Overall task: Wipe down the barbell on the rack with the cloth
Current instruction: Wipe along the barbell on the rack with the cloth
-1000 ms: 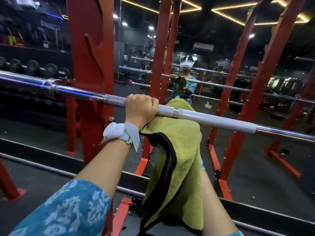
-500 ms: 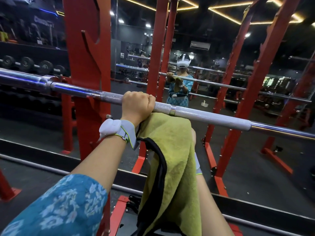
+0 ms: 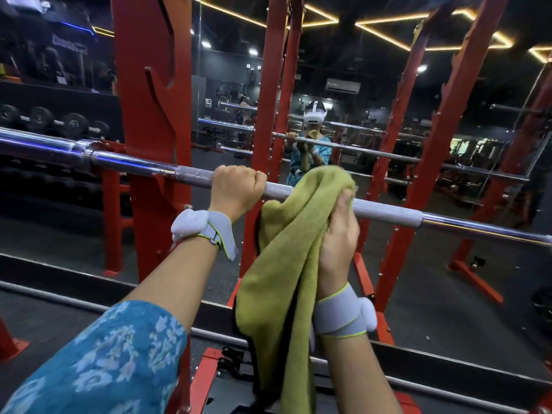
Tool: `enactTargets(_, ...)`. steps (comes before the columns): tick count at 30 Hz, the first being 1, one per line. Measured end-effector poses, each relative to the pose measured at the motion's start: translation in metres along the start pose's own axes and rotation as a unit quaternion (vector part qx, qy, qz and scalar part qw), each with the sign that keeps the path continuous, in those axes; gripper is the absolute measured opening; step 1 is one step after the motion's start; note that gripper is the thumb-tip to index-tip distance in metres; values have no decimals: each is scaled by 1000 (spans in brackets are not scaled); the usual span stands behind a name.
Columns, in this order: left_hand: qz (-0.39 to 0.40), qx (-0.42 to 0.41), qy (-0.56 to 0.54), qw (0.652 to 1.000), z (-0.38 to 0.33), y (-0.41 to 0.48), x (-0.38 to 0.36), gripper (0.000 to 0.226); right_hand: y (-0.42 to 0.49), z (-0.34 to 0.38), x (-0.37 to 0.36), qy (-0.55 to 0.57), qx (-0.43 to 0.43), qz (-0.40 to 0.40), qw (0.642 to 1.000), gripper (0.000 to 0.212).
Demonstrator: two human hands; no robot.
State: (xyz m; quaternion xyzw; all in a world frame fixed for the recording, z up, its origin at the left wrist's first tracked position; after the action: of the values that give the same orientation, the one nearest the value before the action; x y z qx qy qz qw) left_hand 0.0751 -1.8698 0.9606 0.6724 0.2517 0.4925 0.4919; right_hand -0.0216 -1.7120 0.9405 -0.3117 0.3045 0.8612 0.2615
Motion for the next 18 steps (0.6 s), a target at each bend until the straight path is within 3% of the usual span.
enactTargets(3, 4, 0, 0, 1000, -1, 0, 2, 57, 12, 31, -16, -75, 218, 28, 973, 25)
enactTargets(6, 4, 0, 0, 1000, -3, -2, 3, 61, 37, 39, -16, -261, 375, 61, 887, 32)
enactTargets(8, 13, 2, -5, 1000, -2, -1, 3, 64, 55, 29, -14, -407, 421, 62, 808, 42)
enactTargets(10, 13, 4, -13, 1000, -2, -1, 4, 64, 73, 13, -8, -558, 435, 35, 706, 42)
enactTargets(12, 6, 6, -14, 1000, -2, -2, 2, 60, 82, -4, -5, -642, 416, 34, 643, 41)
enactTargets(14, 6, 5, -8, 1000, -2, -2, 2, 56, 82, -10, -6, -659, 401, 56, 634, 43)
enactTargets(18, -15, 12, 24, 1000, -2, 0, 1, 47, 84, -14, -14, -641, 401, 83, 649, 49)
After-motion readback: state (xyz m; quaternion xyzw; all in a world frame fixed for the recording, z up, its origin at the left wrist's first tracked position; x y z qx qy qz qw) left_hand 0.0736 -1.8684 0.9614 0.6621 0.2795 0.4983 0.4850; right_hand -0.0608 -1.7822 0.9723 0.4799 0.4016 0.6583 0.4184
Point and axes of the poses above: each hand's wrist, its own y-axis towards the middle knuckle, its own x-axis out of the back of the hand, z = x × y, the point moved 2 cm from there along y, towards the middle knuckle, and after that the axes turned 13 degrees about y, right-handed, at the moved point
